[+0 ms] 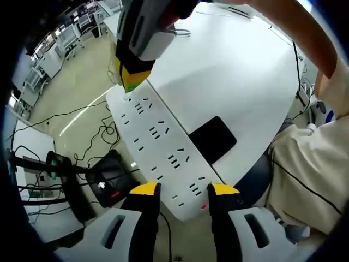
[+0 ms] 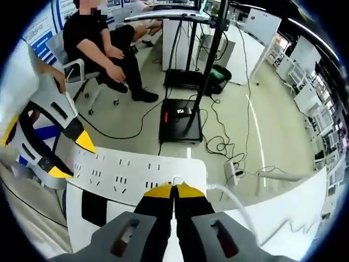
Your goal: Pick up the power strip scattered on the table, fix it on the side mounting bracket of the table, and press the switch
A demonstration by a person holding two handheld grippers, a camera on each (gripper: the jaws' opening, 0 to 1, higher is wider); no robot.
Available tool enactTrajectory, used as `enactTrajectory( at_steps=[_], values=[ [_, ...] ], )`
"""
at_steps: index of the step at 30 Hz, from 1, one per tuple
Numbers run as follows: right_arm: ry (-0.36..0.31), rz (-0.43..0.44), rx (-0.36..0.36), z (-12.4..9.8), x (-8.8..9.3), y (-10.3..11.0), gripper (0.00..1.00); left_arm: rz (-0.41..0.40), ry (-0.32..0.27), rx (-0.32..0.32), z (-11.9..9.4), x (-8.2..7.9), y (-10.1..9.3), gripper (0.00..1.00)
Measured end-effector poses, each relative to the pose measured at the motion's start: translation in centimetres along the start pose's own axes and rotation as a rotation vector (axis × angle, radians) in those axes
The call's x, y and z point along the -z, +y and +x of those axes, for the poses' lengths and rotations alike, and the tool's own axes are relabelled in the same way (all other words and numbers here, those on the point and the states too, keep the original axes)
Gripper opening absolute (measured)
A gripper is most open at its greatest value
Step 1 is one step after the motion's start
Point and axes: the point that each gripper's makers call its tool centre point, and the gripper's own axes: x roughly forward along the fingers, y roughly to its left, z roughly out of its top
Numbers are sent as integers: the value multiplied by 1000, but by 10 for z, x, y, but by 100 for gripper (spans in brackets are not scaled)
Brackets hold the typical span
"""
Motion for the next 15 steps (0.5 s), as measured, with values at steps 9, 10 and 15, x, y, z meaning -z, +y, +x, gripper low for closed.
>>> enactTrajectory(
  at_steps=[9,10,15],
  values=[
    [15,-8,17,6,6,4,0,2,12,-1,0,0,0,40],
    [14,-9,14,7,5,4,0,3,12,0,0,0,0,40],
    [19,-16,28,9,7,6,0,4,12,1,0,0,-1,40]
  ],
)
